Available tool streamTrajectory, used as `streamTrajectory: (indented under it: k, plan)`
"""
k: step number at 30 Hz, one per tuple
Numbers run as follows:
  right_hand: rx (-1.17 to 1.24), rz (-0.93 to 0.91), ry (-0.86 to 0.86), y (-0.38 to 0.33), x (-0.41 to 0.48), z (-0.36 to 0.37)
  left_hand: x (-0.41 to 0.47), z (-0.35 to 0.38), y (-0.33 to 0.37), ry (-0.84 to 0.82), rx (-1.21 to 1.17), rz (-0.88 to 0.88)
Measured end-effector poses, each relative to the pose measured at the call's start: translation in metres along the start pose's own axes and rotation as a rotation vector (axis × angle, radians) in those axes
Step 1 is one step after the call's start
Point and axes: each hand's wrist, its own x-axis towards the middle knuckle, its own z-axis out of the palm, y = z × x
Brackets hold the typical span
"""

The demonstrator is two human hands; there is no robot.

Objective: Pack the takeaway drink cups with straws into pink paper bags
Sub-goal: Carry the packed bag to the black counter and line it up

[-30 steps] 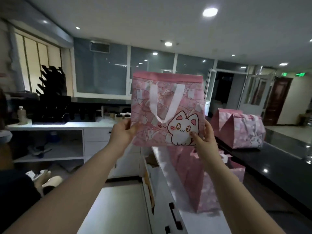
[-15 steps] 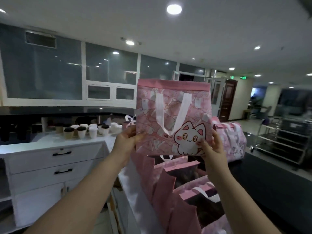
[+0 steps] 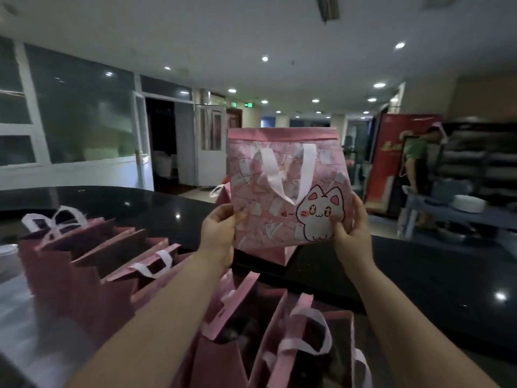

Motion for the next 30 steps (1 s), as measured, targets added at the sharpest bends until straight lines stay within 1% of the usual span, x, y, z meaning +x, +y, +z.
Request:
streamTrajectory:
  k: [1, 3, 4, 5, 7, 8, 9, 10, 11, 15, 18, 20, 22, 24, 26, 28, 30]
  plan:
    - [-0.181, -0.017, 0.039, 0.005, 0.008, -0.009, 0.006, 0.010, -0.014, -0.021, -0.010, -0.012]
    - [-0.558, 0.066, 0.094, 0.015, 0.021, -0.026, 0.012, 0.030, -0.043, -0.070, -0.017, -0.021]
    - [-0.646, 0.134, 0.079, 0.019, 0.024, -0.032, 0.014, 0.041, -0.058, -0.083, -0.013, -0.025]
    - [-0.679, 0.197, 0.031, 0.023, 0.026, -0.035, 0.015, 0.051, -0.072, -0.088, -0.008, -0.029]
    - [-0.677, 0.291, -0.109, 0.035, 0.025, -0.040, 0.016, 0.073, -0.099, -0.089, 0.008, -0.033]
    - [-0.616, 0.332, -0.189, 0.043, 0.022, -0.044, 0.016, 0.083, -0.113, -0.091, 0.031, -0.035]
    - [-0.506, 0.374, -0.259, 0.052, 0.017, -0.048, 0.016, 0.092, -0.126, -0.094, 0.053, -0.039]
    - [-0.395, 0.411, -0.299, 0.060, 0.012, -0.052, 0.014, 0.100, -0.138, -0.093, 0.074, -0.046]
    - [-0.322, 0.436, -0.302, 0.070, 0.009, -0.057, 0.014, 0.107, -0.151, -0.087, 0.089, -0.063]
    - [-0.264, 0.482, -0.262, 0.106, 0.003, -0.071, 0.016, 0.116, -0.196, -0.073, 0.219, -0.136]
    - [-0.311, 0.526, -0.280, 0.132, 0.000, -0.079, 0.022, 0.110, -0.217, -0.154, 0.334, -0.139]
    - [-0.324, 0.542, -0.249, 0.143, 0.001, -0.081, 0.027, 0.103, -0.221, -0.244, 0.450, -0.093]
    - [-0.336, 0.559, -0.211, 0.148, 0.004, -0.079, 0.033, 0.094, -0.220, -0.267, 0.537, 0.015]
    - [-0.305, 0.558, -0.148, 0.147, 0.010, -0.073, 0.045, 0.087, -0.217, -0.177, 0.638, 0.195]
    - [-0.266, 0.514, -0.058, 0.143, 0.018, -0.063, 0.061, 0.085, -0.212, -0.097, 0.732, 0.289]
    - [-0.282, 0.482, 0.001, 0.140, 0.023, -0.052, 0.077, 0.089, -0.211, -0.107, 0.836, 0.295]
    - [-0.332, 0.451, 0.028, 0.139, 0.026, -0.040, 0.087, 0.095, -0.214, -0.160, 0.838, 0.213]
